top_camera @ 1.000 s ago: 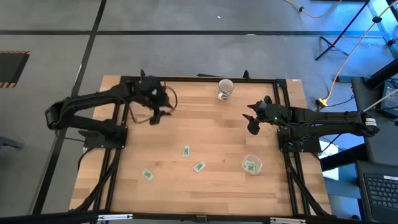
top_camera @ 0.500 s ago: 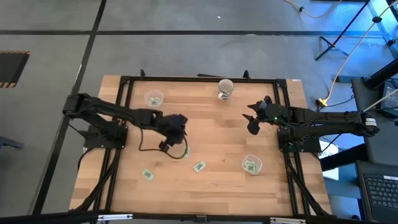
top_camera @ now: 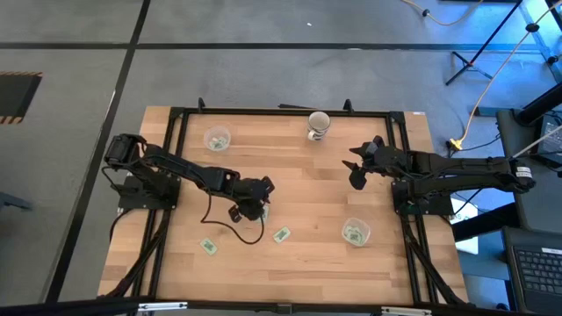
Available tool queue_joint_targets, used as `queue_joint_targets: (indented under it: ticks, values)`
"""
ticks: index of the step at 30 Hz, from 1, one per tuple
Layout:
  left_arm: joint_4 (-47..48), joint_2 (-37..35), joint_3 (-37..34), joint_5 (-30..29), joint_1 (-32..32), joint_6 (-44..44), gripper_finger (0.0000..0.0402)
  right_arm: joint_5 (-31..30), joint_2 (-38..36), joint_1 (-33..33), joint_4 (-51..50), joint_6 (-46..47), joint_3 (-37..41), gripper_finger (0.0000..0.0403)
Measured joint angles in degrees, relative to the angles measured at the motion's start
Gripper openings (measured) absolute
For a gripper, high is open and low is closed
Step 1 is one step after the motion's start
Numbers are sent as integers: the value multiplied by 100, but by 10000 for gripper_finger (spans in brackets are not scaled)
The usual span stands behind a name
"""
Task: Pick and place items into bin
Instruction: Put the white stevia packet into the top transparent bin
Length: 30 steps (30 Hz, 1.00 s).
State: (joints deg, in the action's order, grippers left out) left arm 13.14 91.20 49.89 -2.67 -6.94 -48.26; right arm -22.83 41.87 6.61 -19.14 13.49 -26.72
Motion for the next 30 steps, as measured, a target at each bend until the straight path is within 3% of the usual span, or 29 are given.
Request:
queue_joint_targets:
  ticks: [5, 13, 30]
  values:
    - [-598, 2, 5, 137, 51, 489, 194, -2, 0, 2, -2, 253, 0, 247]
    - [-547, 332, 4, 847, 129, 1115, 183, 0, 0, 2, -2, 292, 0, 247]
    - [-411, 1006, 12, 1188, 307, 1705, 172, 2, 0, 0, -13, 290, 0, 247]
